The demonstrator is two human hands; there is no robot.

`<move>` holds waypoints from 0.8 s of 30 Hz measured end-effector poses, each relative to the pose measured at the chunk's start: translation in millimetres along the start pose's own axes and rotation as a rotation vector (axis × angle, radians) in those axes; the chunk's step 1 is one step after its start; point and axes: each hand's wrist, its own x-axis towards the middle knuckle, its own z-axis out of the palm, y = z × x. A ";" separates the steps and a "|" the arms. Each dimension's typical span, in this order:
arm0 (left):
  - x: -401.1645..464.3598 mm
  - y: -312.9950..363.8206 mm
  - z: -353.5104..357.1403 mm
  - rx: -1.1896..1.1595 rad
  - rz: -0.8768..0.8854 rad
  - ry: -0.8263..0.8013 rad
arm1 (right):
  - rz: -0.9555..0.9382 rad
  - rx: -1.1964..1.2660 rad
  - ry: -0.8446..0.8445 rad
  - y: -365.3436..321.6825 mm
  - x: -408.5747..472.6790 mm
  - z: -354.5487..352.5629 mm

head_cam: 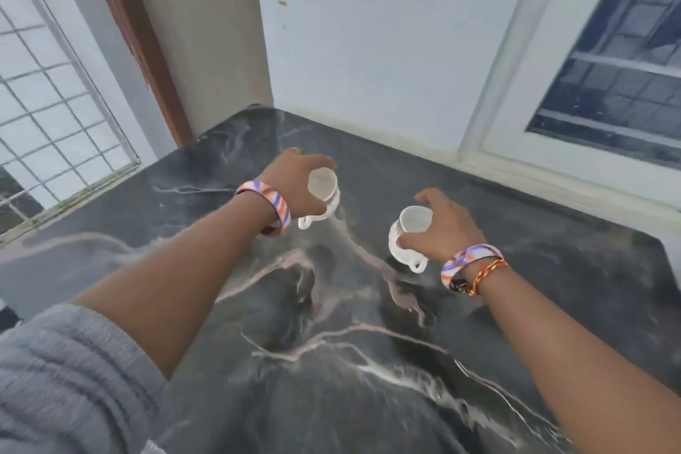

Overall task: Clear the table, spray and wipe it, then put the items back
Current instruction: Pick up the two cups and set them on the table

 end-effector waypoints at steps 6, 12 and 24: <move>81.4 -72.1 -47.1 0.006 -0.051 0.031 | -0.058 0.145 -0.047 -72.7 89.5 33.2; 174.9 -148.1 -67.6 -0.041 -0.057 0.024 | 0.050 0.214 -0.015 -145.7 189.4 72.9; 296.0 -232.9 -49.4 -0.088 0.041 -0.057 | 0.278 0.085 0.034 -217.9 310.4 130.1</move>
